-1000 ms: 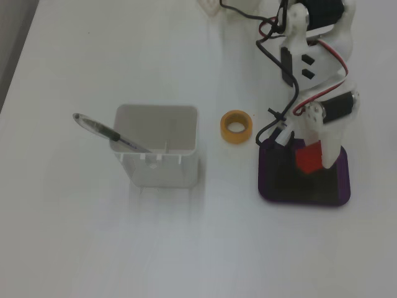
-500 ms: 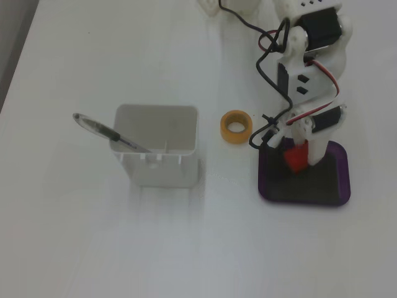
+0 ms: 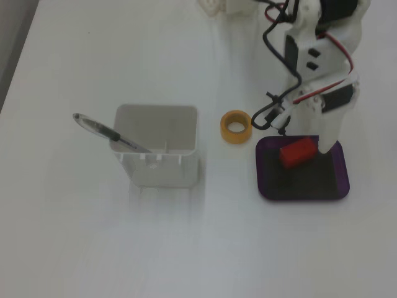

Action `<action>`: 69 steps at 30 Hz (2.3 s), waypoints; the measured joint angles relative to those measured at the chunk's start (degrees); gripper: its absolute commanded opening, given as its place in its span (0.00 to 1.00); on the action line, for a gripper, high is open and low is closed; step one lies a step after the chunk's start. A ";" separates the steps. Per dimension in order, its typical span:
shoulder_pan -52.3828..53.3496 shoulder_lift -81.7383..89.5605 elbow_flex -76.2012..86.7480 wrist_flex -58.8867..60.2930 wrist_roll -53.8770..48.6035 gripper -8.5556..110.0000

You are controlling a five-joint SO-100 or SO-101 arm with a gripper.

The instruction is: Pick up the red cube and place it in the box.

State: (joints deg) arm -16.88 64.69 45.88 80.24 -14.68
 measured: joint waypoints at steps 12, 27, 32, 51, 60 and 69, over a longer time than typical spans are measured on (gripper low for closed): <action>5.80 7.65 -15.82 17.49 4.39 0.21; 14.24 60.38 46.58 10.72 5.27 0.20; 14.41 78.49 72.86 3.52 7.56 0.20; 23.47 127.44 125.24 -12.48 9.14 0.20; 23.47 127.62 128.23 -11.87 9.32 0.06; 23.47 127.62 128.41 -11.87 9.14 0.07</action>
State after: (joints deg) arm 6.59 192.30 174.29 68.38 -5.54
